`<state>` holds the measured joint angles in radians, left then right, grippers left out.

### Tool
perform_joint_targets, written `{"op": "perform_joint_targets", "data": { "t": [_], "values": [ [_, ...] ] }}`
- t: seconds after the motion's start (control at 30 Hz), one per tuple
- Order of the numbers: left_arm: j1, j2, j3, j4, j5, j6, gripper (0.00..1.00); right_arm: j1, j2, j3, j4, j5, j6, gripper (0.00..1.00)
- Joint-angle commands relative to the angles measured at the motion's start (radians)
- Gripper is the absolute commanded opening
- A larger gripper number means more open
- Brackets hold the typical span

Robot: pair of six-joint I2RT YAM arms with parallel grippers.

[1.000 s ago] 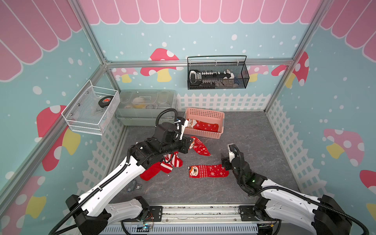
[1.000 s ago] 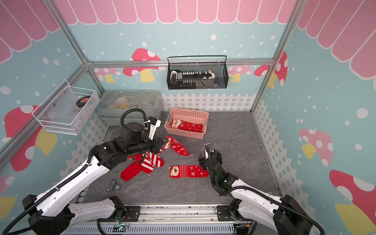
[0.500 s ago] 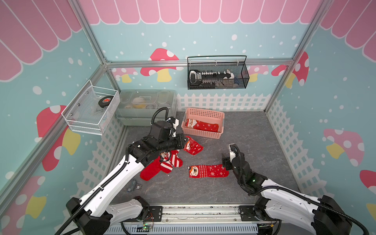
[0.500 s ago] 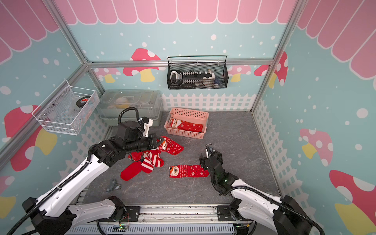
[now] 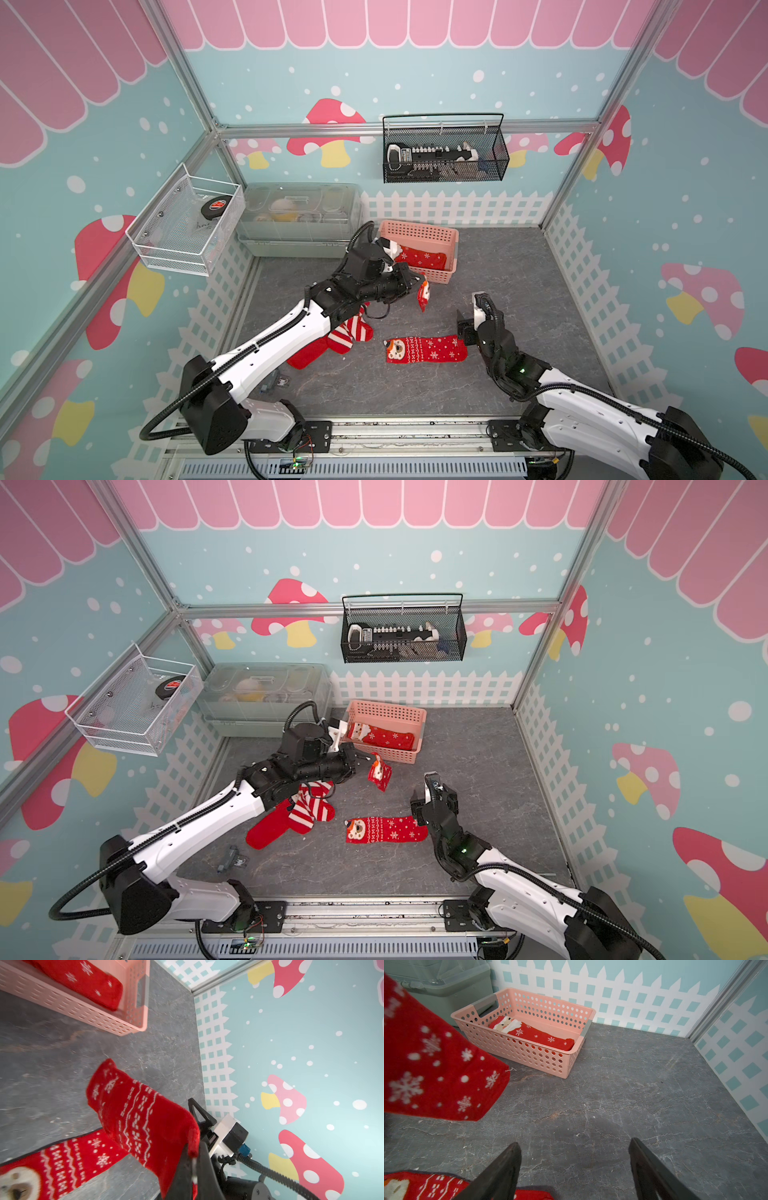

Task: Place the socks together as a pair
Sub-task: Flatten out the sock at the center of the board.

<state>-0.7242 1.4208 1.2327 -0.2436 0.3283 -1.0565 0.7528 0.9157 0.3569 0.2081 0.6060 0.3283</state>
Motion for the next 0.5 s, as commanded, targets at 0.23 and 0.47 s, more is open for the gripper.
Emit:
{"op": "perform_joint_targets", "data": {
  "t": [0.23,0.47],
  "values": [
    [0.104,0.099,-0.044,-0.022,0.002,0.035,0.00,-0.007,-0.013,-0.007,0.010,0.011,0.000,0.80],
    [0.218,0.072,-0.178,-0.201,-0.111,0.286,0.00,-0.008,0.059,0.014,0.013,-0.027,0.005,0.80]
  ]
}}
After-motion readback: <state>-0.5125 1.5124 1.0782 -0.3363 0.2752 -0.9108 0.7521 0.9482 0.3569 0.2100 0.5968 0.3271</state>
